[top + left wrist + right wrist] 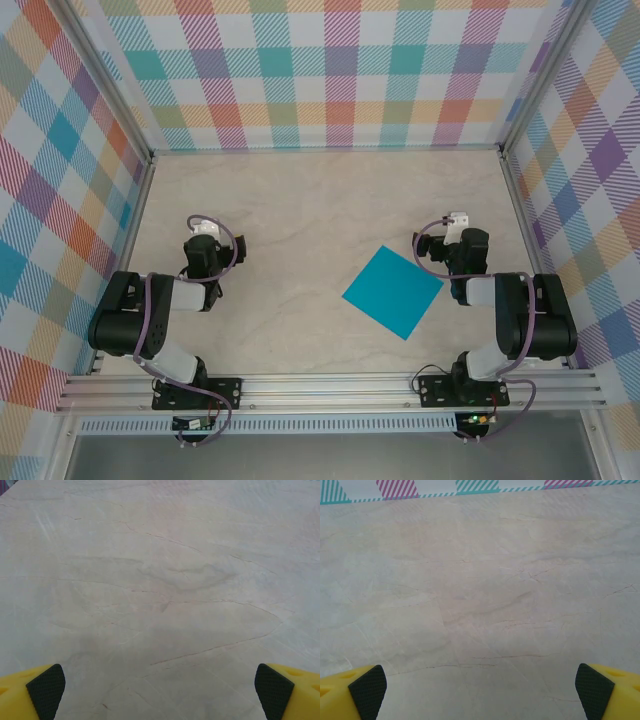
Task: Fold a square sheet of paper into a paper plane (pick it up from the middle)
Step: Rotate the square sheet of paper at the center of the table.
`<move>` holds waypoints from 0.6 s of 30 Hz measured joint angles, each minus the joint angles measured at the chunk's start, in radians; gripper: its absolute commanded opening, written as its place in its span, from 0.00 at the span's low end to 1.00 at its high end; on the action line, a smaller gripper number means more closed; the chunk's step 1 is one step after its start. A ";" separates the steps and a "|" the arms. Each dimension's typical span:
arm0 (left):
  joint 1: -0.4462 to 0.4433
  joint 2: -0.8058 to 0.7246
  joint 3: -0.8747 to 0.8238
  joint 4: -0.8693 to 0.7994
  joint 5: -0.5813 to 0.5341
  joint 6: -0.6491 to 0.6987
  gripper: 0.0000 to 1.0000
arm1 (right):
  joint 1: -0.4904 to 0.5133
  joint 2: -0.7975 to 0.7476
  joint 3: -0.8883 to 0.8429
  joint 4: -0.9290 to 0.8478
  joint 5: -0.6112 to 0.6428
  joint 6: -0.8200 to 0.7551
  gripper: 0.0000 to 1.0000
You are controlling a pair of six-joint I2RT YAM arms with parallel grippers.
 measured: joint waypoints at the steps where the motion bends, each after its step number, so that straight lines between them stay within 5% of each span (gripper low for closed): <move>1: 0.000 0.000 0.000 -0.001 0.004 0.000 1.00 | 0.000 0.000 0.000 0.000 0.000 0.000 1.00; 18: 0.000 0.000 0.001 -0.005 0.023 0.002 1.00 | 0.000 0.000 0.000 0.000 0.000 0.000 1.00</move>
